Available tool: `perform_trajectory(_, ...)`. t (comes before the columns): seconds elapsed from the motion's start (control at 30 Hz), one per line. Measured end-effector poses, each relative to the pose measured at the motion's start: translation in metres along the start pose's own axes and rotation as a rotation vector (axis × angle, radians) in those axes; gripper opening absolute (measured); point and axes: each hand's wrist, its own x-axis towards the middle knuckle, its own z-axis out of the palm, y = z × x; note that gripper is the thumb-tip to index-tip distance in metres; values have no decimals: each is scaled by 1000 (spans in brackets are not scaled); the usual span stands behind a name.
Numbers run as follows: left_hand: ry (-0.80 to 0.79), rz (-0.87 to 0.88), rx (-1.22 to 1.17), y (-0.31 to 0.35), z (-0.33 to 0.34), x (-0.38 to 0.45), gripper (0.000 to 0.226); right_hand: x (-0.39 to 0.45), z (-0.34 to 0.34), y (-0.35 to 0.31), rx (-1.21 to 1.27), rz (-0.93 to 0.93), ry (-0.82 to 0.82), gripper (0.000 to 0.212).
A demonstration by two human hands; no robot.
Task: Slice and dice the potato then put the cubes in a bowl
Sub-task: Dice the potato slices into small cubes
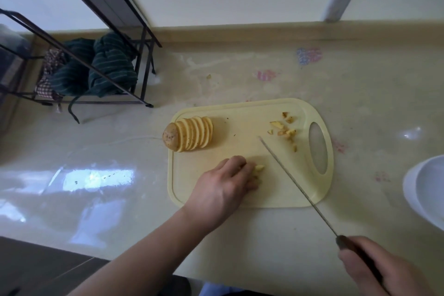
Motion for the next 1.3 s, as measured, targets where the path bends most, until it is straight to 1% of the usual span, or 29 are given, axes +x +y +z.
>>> perform_trajectory(0.03, 19, -23, 9, 3, 5, 0, 34, 0, 1, -10, 80, 66, -104, 50)
perform_trajectory(0.07, 27, -32, 30, 7, 13, 2, 36, 5, 4, -16, 142, 85, -185, 63)
perform_trajectory(0.1, 36, -56, 24, 10, 15, 8, 37, 10, 8, -15, 149, 93, -177, 74)
perform_trajectory(0.13, 49, -76, 20, 10, 17, 14, 39, 16, 12, -17, 167, 121, -109, 81)
perform_trajectory(0.2, 57, -100, 25, 15, 19, 17, 45, 22, 15, -20, 239, 140, -98, 87)
perform_trajectory(0.27, 52, -104, 30, 16, 18, 15, 52, 23, 19, -21, 242, 116, -59, 86)
perform_trajectory(0.33, 48, -90, 50, 13, 16, 9, 56, 25, 21, -23, 238, 122, -73, 85)
perform_trajectory(0.4, 81, -89, 2, 9, 15, 4, 48, 23, 23, -21, 214, 120, -54, 84)
perform_trajectory(0.47, 133, -96, -81, 5, 17, 4, 33, 23, 24, -22, 220, 114, -87, 84)
perform_trajectory(0.53, 161, -103, -126, 3, 18, 5, 22, 22, 27, -22, 234, 113, -112, 84)
perform_trajectory(0.63, 170, -96, -145, 4, 18, 9, 20, 21, 27, -20, 225, 105, -129, 83)
perform_trajectory(0.77, 195, -157, -182, 3, 15, 11, 14, 22, 22, -18, 242, 130, -62, 86)
perform_trajectory(0.93, 285, -226, -291, 0, 8, 23, 10, 24, 17, -15, 245, 131, -47, 87)
perform_trajectory(1.0, 317, -276, -282, -1, 10, 29, 11, 24, 18, -14, 238, 119, -51, 86)
perform_trajectory(1.07, 290, -274, -223, -4, 15, 32, 10, 24, 19, -15, 245, 119, -51, 85)
perform_trajectory(1.13, 243, -228, -178, -7, 18, 31, 6, 24, 19, -17, 259, 122, -55, 84)
perform_trajectory(1.3, 129, -127, -205, -9, 10, 23, 7, 25, 19, -14, 264, 114, -56, 84)
